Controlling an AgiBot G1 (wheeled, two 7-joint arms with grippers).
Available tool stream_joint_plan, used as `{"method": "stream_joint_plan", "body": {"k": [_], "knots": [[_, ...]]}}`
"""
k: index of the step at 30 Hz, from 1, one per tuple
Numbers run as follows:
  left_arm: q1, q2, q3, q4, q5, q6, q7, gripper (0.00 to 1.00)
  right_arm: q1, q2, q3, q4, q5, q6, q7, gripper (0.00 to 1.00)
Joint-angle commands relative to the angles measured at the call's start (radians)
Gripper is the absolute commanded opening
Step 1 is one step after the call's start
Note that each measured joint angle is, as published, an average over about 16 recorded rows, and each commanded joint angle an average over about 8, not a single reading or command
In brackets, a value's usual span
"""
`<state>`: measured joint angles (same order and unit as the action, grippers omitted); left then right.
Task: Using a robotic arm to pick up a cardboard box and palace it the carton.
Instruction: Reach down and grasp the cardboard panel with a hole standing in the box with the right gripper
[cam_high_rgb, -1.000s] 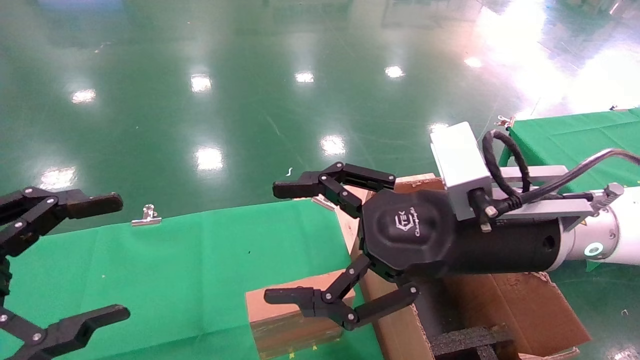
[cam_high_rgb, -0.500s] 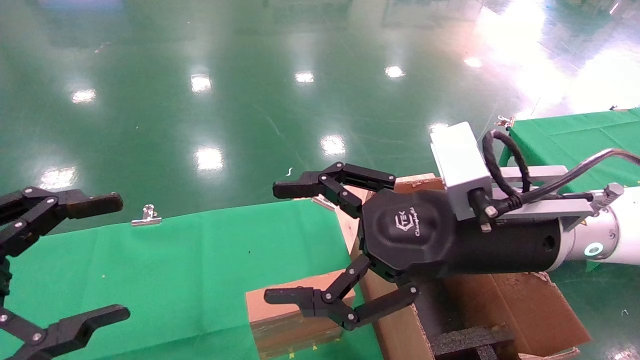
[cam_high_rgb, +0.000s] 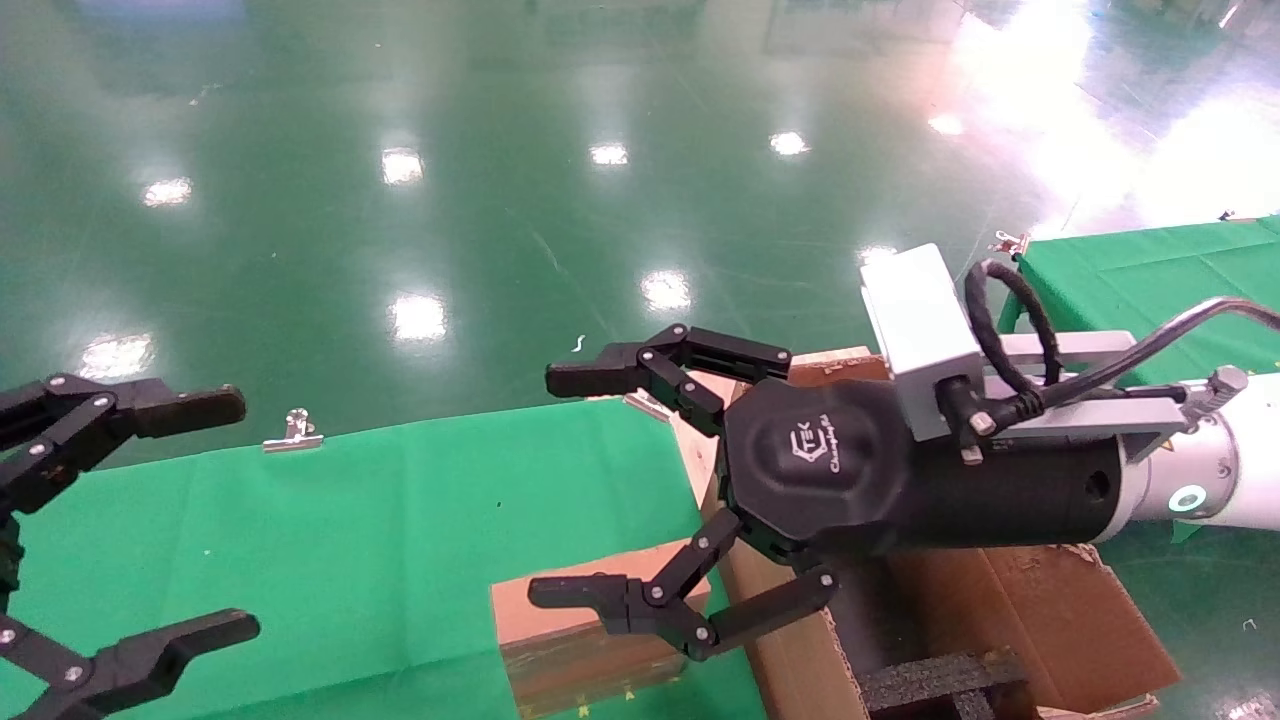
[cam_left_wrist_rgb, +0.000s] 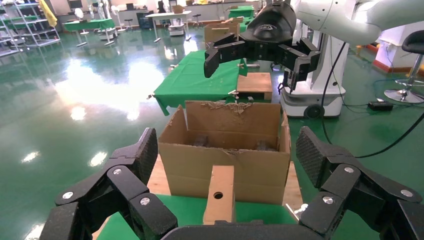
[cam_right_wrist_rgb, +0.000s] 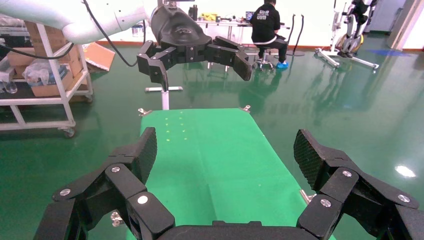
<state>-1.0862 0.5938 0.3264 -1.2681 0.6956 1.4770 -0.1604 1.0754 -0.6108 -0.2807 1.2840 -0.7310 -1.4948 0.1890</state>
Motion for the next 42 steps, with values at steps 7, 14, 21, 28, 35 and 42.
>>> {"method": "stream_joint_plan", "body": {"k": [7,14,21,28,35,42], "knots": [[0.0,0.0,0.0,0.0,0.0,0.0,0.0,0.0,0.0,0.0,0.0,0.0,-0.001,0.0,0.0,1.0],[0.0,0.0,0.0,0.0,0.0,0.0,0.0,0.0,0.027,-0.003,-0.032,-0.003,-0.073,-0.001,0.005,1.0],[0.0,0.0,0.0,0.0,0.0,0.0,0.0,0.0,0.101,-0.033,-0.114,-0.007,-0.252,-0.007,0.016,1.0],[0.0,0.0,0.0,0.0,0.0,0.0,0.0,0.0,0.183,-0.109,-0.22,-0.028,-0.467,-0.023,0.009,1.0],[0.0,0.0,0.001,0.0,0.0,0.0,0.0,0.0,0.253,-0.189,-0.299,-0.09,-0.626,-0.025,-0.012,1.0],[0.0,0.0,0.001,0.0,0.0,0.0,0.0,0.0,0.304,-0.249,-0.351,-0.147,-0.731,-0.021,-0.032,1.0]]}}
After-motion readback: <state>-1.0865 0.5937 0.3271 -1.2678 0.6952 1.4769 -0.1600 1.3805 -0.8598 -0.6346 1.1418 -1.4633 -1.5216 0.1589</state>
